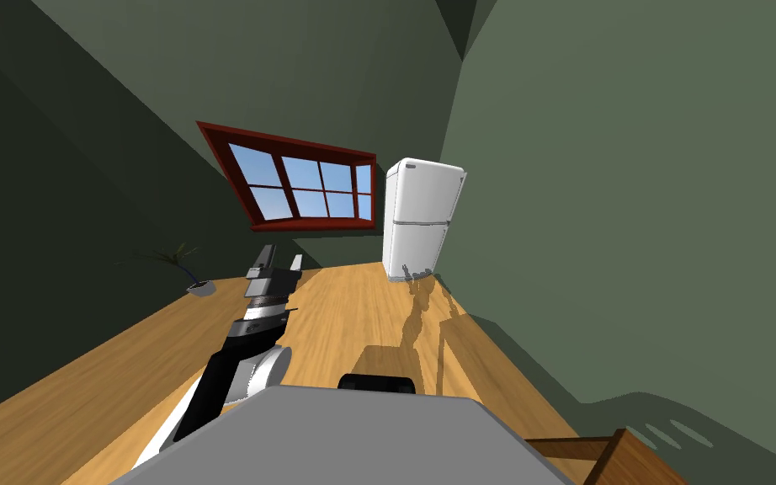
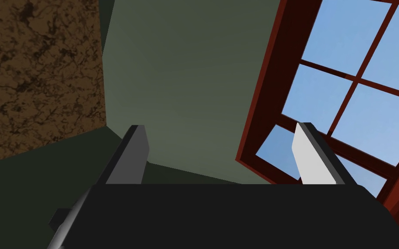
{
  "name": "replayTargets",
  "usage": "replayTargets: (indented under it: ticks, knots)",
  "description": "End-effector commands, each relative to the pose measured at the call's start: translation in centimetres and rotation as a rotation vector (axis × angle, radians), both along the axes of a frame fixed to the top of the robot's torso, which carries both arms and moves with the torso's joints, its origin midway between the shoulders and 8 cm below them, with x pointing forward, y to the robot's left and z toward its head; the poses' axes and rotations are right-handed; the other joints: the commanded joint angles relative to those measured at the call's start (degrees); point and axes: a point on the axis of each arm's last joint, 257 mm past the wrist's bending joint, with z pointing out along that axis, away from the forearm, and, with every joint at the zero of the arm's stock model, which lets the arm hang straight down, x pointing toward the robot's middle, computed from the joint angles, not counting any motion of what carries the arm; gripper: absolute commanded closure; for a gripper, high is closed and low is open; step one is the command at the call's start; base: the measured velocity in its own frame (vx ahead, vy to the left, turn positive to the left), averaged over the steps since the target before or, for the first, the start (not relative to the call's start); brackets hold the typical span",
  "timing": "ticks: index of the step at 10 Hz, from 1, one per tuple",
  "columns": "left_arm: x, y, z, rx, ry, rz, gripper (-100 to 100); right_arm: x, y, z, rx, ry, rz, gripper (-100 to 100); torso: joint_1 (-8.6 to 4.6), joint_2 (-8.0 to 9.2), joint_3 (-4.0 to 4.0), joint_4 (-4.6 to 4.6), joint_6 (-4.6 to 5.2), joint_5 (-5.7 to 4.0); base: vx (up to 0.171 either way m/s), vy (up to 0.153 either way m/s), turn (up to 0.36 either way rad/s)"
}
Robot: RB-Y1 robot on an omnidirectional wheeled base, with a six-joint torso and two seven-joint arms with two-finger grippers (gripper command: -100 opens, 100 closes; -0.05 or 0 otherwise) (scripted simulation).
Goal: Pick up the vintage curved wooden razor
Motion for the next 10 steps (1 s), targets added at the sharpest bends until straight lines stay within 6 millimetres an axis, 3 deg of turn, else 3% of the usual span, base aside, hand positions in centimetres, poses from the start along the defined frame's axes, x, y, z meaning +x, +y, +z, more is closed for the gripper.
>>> replayTargets:
  ticks: [1,2,3,7,8,9,10]
  knots:
    - [0.0,0.0,0.0,0.0,0.0,0.0,0,0.4,0.3,-0.9,0.002,0.002,-0.004,-100,0.0,0.0,0.0,0.0,0.0,0.0,-0.055,-0.048,0.021]
    - [0.0,0.0,0.0,0.0,0.0,0.0,0,0.2,0.2,-0.6,0.002,0.001,-0.002,-100,-0.09,0.05,0.04,0.03,0.01,-0.07,-0.019,-0.014,0.008]
    - [0.0,0.0,0.0,0.0,0.0,0.0,0,0.3,0.2,-0.7,0.003,0.0,-0.002,100,-0.19,0.07,0.07,0.06,0.02,-0.13,0.0,0.0,0.0]
    - [0.0,0.0,0.0,0.0,0.0,0.0,0,0.2,0.2,-0.6,0.003,0.001,-0.002,100,-0.23,0.07,0.08,0.08,0.03,-0.16,0.0,0.0,0.0]
    - [0.0,0.0,0.0,0.0,0.0,0.0,0,0.2,0.2,-0.6,0.003,0.001,-0.001,0,-0.23,0.07,0.08,0.08,0.03,-0.16,0.0,0.0,0.0]
    - [0.0,0.0,0.0,0.0,0.0,0.0,0,-0.1,0.0,0.1,0.0,0.001,-0.001,100,-0.23,0.07,0.09,0.09,0.03,-0.16,0.029,0.019,-0.025]
    - [0.0,0.0,0.0,0.0,0.0,0.0,0,-0.4,-0.2,0.6,-0.001,0.0,0.001,100,-0.15,0.0,0.04,0.05,0.06,-0.13,0.044,0.033,-0.032]
